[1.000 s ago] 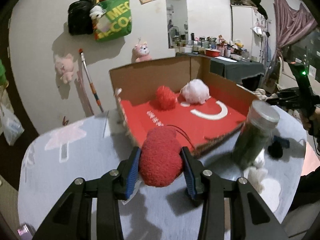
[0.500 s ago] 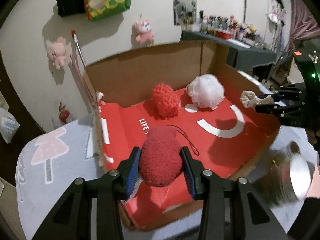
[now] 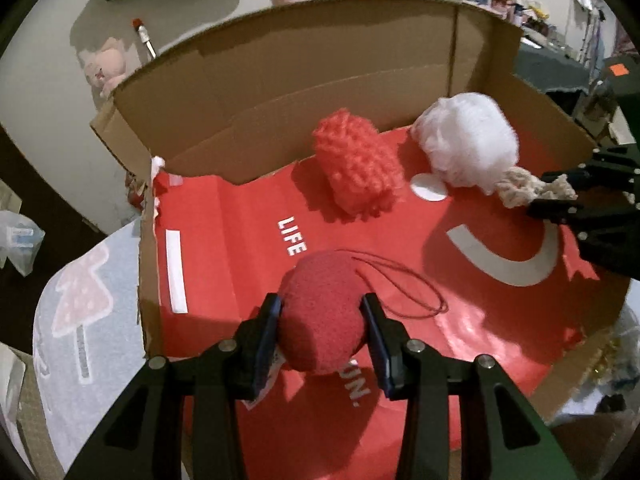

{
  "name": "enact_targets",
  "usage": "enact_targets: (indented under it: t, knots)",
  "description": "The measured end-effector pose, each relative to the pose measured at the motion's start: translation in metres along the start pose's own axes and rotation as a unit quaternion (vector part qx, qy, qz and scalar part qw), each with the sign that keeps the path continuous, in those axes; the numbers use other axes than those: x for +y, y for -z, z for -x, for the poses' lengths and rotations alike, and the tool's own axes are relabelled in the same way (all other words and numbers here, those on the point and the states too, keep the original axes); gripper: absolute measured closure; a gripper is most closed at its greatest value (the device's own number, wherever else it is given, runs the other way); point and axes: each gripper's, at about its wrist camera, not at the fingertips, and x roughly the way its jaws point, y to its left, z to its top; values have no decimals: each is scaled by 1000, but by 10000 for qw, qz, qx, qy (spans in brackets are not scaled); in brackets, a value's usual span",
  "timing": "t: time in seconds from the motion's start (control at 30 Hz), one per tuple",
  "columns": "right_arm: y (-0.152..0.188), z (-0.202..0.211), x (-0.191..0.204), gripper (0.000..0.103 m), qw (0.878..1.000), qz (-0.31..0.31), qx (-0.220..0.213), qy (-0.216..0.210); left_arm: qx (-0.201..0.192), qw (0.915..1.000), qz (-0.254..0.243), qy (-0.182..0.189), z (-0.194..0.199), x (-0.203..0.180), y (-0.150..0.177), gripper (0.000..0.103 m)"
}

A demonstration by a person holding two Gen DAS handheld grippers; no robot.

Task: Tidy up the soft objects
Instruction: 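Carry the red pouch and cream scrunchie into the cardboard box, then open both grippers to drop the pouch and scrunchie in the box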

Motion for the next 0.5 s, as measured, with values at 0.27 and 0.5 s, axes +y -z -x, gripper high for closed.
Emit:
enact_targets:
  t: [0.27,0.5]
  knots:
    - [-4,-8,-1,73,9998,58,4,213,138,9998,70,-82,-10,1,0,58]
    - [-4,-7,1,72,9997,136,-3,223,176,9998,47,-92,-15,1,2,57]
